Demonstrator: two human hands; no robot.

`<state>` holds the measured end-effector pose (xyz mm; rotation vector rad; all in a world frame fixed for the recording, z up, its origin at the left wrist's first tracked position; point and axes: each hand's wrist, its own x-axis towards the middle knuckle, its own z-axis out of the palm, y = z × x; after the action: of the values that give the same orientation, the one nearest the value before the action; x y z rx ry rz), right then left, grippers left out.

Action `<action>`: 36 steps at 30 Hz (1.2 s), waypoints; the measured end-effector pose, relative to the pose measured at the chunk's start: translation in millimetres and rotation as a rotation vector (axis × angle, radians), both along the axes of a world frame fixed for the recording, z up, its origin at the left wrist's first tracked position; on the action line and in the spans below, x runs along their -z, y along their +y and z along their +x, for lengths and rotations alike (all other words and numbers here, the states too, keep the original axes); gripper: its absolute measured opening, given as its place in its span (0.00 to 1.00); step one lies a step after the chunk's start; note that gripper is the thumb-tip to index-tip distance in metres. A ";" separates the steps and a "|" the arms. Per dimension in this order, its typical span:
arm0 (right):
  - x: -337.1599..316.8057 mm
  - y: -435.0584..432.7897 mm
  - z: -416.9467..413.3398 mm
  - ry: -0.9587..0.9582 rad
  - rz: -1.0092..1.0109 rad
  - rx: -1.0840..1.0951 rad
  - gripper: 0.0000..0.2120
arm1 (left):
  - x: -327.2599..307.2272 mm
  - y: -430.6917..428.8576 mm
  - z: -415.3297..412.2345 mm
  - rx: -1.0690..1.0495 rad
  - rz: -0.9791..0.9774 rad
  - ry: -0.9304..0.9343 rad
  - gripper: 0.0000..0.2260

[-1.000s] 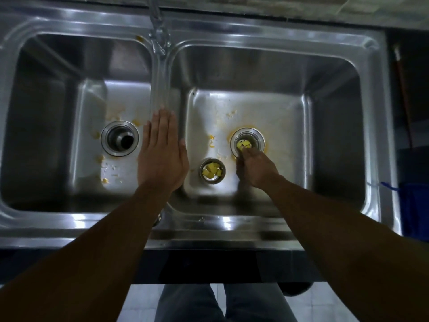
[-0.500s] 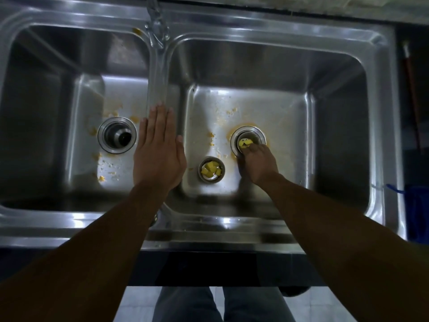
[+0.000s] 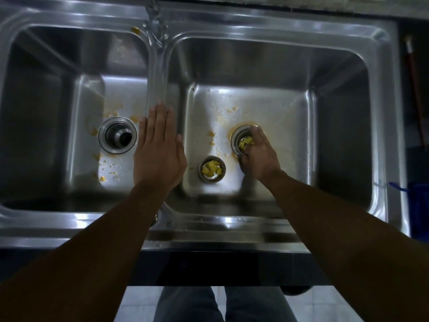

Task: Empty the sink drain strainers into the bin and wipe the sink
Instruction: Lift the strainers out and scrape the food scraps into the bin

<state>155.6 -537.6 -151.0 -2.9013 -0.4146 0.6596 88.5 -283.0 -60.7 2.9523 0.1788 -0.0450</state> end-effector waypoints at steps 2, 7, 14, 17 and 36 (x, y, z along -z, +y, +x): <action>-1.0 0.7 2.7 -0.003 0.012 0.029 0.19 | 0.5 0.1 -0.1 0.001 0.001 0.000 0.26; -5.5 -4.0 2.9 -0.004 0.147 0.092 0.40 | -0.4 -0.2 -0.5 0.003 -0.010 -0.015 0.26; -27.3 -23.2 -12.7 0.006 0.121 0.018 0.40 | -2.9 -0.8 -1.3 0.012 -0.003 -0.005 0.26; -42.1 -35.5 -23.5 0.087 0.135 0.030 0.41 | -4.9 -1.3 -2.0 0.023 0.003 0.008 0.27; -46.6 -66.6 -33.6 0.243 0.025 0.045 0.37 | -3.3 -1.2 -3.1 0.031 -0.011 -0.018 0.28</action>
<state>122.0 -604.2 -104.5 -2.7517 -0.3227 0.9767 85.4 -284.2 -57.4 2.9431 0.1302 -0.0242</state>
